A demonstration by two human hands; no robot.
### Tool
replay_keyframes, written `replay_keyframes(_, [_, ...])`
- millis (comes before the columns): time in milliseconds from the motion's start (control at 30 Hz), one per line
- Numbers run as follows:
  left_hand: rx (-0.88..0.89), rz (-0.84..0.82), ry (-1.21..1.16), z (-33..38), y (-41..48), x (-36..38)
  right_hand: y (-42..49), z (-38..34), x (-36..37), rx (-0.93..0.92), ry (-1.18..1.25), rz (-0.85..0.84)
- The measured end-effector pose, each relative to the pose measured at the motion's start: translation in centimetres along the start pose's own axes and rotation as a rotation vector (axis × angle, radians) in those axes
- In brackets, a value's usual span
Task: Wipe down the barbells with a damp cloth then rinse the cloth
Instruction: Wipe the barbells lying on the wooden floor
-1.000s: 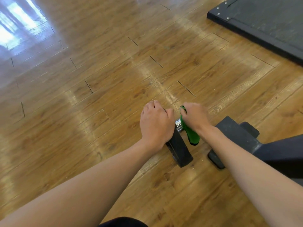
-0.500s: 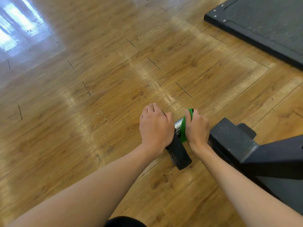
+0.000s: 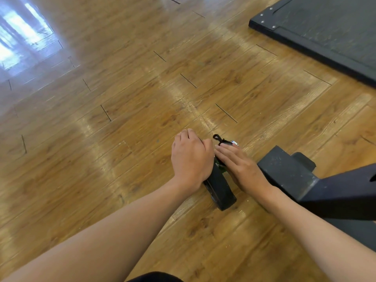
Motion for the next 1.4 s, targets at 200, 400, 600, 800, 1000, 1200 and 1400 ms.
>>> replay_keyframes(200, [-0.018, 0.006, -0.015, 0.1, -0.1, 0.0, 6.3, 1.6, 0.0, 0.396, -0.167, -0.134])
replay_keyframes(400, [-0.038, 0.004, -0.055, -0.5, 0.1, -0.2, 2.3, -2.2, 1.9, 0.002, 0.006, -0.241])
replay_keyframes(600, [0.004, 0.03, -0.024, 0.3, -0.4, -0.1, 3.6, 1.3, -0.4, 0.285, -0.022, -0.03])
replay_keyframes(800, [-0.029, 0.009, -0.065, -0.5, 0.1, -0.2, 6.3, -1.8, 1.0, 0.134, -0.112, -0.234])
replay_keyframes(1000, [0.004, 0.022, -0.046, -0.2, 0.0, -0.1, 2.0, -0.6, 0.2, -0.025, -0.077, -0.057])
replay_keyframes(1200, [-0.019, 0.023, -0.057, -0.5, 0.4, -0.2, 6.7, 1.1, 0.3, 0.379, -0.189, -0.22])
replay_keyframes(1400, [0.008, 0.022, -0.046, -0.2, 0.0, -0.2, 8.0, -2.3, 0.9, 0.327, -0.374, -0.548])
Point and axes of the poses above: each hand's wrist, its own y-axis towards the middle knuckle, its own x-axis out of the palm, z = x × y, the point moved 8 cm from there along y, towards the middle knuckle, and after that the axes turned 9 degrees about x, right-handed, at the moved point
